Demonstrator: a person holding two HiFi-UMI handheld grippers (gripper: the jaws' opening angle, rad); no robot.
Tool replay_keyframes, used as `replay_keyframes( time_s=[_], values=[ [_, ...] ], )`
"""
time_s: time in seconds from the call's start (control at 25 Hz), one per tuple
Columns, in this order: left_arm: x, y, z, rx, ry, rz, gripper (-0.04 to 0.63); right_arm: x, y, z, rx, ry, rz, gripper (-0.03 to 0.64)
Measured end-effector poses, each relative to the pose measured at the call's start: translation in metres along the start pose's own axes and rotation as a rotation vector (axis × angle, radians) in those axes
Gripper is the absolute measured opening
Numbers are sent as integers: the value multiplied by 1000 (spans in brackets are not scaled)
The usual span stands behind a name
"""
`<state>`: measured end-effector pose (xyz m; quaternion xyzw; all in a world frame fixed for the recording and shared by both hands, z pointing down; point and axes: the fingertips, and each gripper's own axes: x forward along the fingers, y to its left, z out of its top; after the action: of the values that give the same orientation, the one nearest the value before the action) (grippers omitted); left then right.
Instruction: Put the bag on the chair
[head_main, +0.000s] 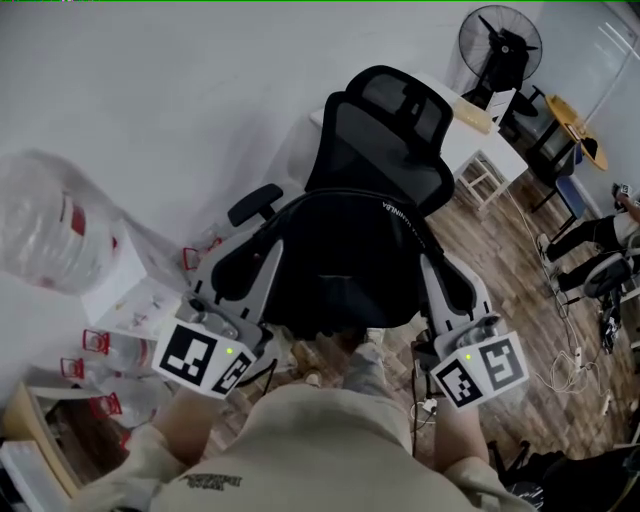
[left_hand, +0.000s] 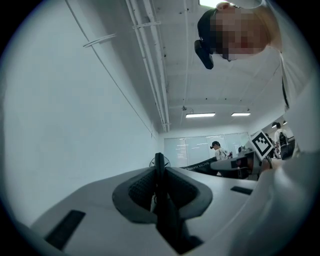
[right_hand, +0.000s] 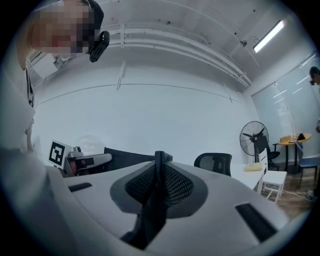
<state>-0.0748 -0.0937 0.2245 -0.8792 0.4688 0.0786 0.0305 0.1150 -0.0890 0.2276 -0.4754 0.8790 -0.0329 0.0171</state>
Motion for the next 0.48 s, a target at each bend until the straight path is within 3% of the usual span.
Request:
replay_keyframes(
  time_s=[0.48],
  values=[
    [51,33,-22,21,18,198,72,83,-57,-8,11,33,184,63]
  ],
)
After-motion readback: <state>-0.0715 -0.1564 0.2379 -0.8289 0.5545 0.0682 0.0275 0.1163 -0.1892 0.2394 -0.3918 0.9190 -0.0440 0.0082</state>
